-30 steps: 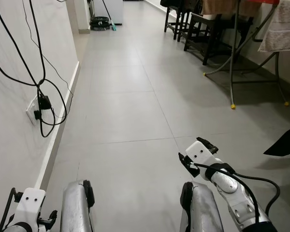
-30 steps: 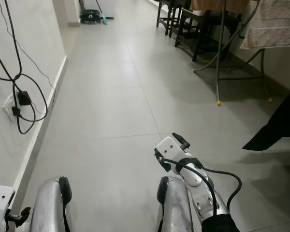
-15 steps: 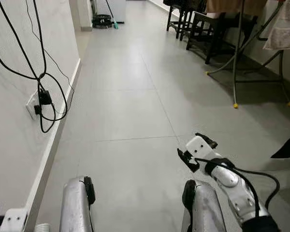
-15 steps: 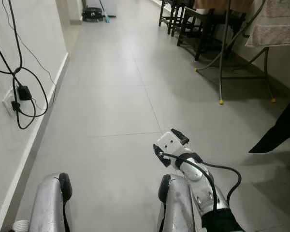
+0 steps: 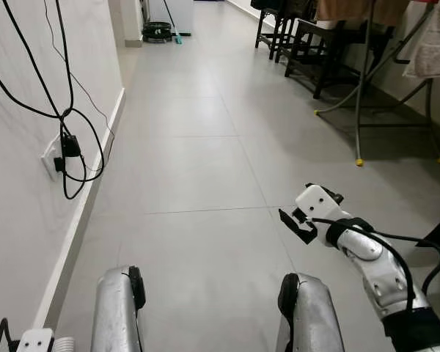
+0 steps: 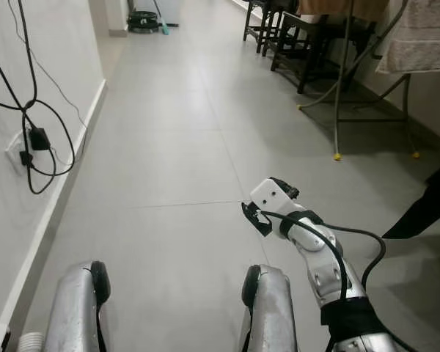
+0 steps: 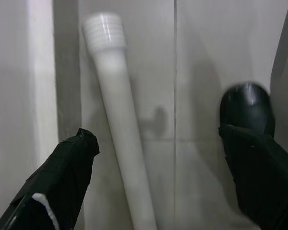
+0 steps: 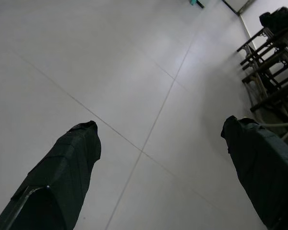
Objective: Building children table
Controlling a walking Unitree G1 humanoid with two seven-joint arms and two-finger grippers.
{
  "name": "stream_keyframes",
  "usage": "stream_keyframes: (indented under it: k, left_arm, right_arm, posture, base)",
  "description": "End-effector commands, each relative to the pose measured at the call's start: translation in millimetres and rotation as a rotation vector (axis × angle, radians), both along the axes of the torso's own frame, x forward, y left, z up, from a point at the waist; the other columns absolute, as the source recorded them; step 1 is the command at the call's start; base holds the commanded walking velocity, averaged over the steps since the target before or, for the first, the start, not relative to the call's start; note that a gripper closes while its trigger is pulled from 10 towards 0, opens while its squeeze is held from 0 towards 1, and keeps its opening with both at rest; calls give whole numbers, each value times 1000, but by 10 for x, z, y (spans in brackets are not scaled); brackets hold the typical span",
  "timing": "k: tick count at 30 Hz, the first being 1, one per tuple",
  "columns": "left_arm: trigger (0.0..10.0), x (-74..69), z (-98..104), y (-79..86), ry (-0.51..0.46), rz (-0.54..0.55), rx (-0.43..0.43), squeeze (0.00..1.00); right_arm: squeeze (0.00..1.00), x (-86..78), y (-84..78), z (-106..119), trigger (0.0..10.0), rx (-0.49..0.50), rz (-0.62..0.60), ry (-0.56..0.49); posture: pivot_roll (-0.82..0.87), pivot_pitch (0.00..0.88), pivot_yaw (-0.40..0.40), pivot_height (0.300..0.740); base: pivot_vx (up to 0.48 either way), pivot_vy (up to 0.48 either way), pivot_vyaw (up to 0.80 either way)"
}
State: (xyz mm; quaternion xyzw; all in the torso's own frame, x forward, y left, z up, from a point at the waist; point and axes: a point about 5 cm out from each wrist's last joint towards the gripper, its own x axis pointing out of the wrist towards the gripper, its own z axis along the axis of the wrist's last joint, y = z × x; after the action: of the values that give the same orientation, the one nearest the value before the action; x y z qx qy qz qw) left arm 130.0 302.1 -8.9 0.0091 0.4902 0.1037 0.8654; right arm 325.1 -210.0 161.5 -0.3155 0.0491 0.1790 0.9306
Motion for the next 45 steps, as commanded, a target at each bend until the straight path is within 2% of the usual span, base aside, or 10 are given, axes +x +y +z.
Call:
stream_keyframes:
  k: [1,3,9,16,20,28,33,38,40,45]
  left_arm:
    - [10000,-142,-6,56,49,-2,20,0]
    - [10000,-277,0,115,74,14,30,0]
    - [10000,-467,13,249,123,37,60,0]
    - [10000,-469,84,310,94,36,75,0]
    - [10000,-440,142,299,39,26,43,0]
    - [10000,-493,141,325,73,13,41,0]
    - [10000,-645,49,451,107,82,63,0]
    - [10000,-665,-48,494,72,148,60,0]
    - [10000,-626,-198,410,31,195,27,0]
    - [10000,-570,-385,245,17,209,-1,0]
  right_arm:
    - [0,26,-65,63,10000,14,-8,18]
    - [0,37,-92,87,10000,11,-9,25]
    - [0,120,-85,238,10000,9,4,22]
    - [0,124,-192,378,10000,5,-5,6]
    - [0,83,-152,443,10000,-12,24,-6]
    - [0,56,-102,520,10000,-16,58,-4]
    - [0,15,-146,572,10000,-47,88,26]
    - [0,22,-165,636,10000,-63,95,20]
    - [0,12,-134,683,10000,-86,115,9]
    - [0,-12,-76,744,10000,-114,152,-9]
  posture:
    - [17,51,-88,300]
    - [15,85,-97,300]
    - [-9,153,-108,300]
    - [-32,253,-128,300]
    - [-57,309,-125,300]
    - [-93,399,-143,300]
    - [-156,442,-185,300]
    - [-181,445,-205,300]
    - [-218,442,-229,300]
    - [-258,441,-245,300]
  base:
    - [0,0,0]
    - [0,0,0]
    - [0,0,0]
    - [0,0,0]
    - [0,0,0]
    - [0,0,0]
    - [0,0,0]
    - [0,0,0]
    - [0,0,0]
    - [0,0,0]
